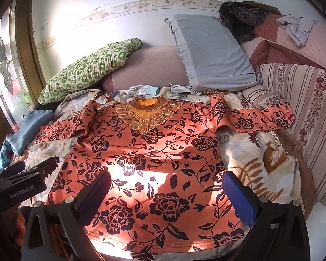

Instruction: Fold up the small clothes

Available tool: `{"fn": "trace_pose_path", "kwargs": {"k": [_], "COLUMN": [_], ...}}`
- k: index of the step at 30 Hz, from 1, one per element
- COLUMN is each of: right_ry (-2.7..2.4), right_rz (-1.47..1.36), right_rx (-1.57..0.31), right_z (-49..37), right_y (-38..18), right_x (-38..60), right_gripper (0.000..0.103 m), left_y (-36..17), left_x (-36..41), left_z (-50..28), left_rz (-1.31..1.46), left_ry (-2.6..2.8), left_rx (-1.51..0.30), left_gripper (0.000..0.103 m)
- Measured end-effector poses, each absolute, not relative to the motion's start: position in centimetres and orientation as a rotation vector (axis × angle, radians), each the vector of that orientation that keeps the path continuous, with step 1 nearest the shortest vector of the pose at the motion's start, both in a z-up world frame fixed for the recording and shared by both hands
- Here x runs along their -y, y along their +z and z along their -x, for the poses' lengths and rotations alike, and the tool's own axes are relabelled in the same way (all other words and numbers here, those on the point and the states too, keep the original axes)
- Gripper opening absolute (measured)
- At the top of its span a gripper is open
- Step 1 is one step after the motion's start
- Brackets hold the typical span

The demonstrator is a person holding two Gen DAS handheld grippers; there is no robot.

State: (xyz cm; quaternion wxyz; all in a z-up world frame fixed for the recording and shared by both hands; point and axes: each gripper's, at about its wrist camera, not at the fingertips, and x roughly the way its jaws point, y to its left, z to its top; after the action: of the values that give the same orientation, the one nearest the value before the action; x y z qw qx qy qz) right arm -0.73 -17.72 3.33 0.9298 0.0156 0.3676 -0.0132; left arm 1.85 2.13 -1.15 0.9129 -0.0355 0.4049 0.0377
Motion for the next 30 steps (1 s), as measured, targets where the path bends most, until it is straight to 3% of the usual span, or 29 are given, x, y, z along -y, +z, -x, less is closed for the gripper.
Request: {"fn": "trace_pose_path", "kwargs": {"k": [30], "right_ry": [-0.025], "right_rz": [-0.028], "right_rx": [-0.747], "right_z": [0.31], "right_y": [3.35], "right_x": [17.55], "right_gripper": [0.103], "left_y": [-1.1], "left_x": [-2.02], "left_z": [-2.09], "left_rz": [0.07], "left_ry": [0.079], "left_rx": [-0.832], "left_gripper": [0.103]}}
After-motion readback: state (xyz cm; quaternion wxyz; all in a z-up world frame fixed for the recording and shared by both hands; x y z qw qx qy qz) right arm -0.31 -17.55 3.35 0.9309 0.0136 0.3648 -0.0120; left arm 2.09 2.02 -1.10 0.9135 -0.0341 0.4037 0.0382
